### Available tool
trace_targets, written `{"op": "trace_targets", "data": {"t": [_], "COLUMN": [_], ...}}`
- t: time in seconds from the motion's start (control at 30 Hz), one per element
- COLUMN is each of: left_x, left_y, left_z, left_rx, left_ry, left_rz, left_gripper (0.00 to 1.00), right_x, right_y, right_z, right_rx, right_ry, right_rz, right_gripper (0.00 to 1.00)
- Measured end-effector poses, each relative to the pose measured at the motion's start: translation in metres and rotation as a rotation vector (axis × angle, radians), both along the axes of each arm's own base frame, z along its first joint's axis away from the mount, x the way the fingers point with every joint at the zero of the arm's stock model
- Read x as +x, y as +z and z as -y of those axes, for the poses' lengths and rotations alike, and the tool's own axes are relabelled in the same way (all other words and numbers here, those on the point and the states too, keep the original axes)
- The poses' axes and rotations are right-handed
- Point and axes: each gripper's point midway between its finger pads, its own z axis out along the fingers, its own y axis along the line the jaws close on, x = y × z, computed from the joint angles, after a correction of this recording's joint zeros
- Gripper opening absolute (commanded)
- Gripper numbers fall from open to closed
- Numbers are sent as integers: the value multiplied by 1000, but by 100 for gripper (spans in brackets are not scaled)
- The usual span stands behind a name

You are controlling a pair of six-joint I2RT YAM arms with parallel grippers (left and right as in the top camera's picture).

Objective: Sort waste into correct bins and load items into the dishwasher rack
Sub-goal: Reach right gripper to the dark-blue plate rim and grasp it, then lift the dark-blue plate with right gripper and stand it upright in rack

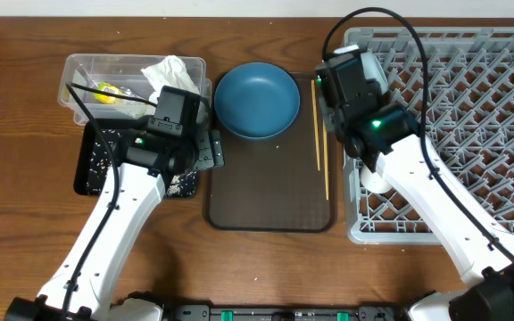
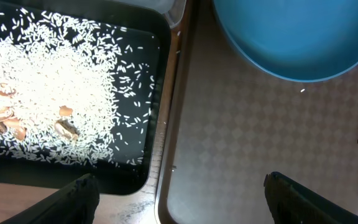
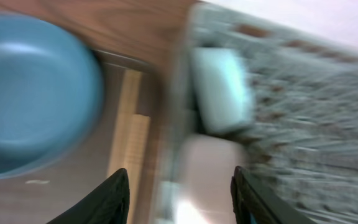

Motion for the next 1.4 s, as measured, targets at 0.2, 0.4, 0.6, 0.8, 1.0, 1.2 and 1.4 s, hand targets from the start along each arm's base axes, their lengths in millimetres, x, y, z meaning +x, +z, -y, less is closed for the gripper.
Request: {"op": "trace_targets", "data": {"t": [0.2,0.4,0.6,0.8,1.0,1.2,1.4], "left_x": [0,0,0,0,0,0,0], "left_y": [0,0,0,0,0,0,0], "left_z": [0,0,0,0,0,0,0], "left_rx": [0,0,0,0,0,0,0], "left_ry": [0,0,1,0,0,0,0], "left_rz": [0,0,0,0,0,0,0], "left_gripper": [87,87,88,87,88,88,87], "right_x": [15,26,24,23,15,7,3], "right_y": [-28,-113,-157,-178,-186,-186,-176], "right_z": [-51,-75,-79,-80,-76,-74,-69], "right_rx": [257,329,347,347,322,308,302], "right_ry": [52,7,-45,-64,-71,-58,-19], "right_rz": [-59,-222,-308,-343,-384,-425,-440], "right_gripper": [47,40,37,23,5,1,1]}}
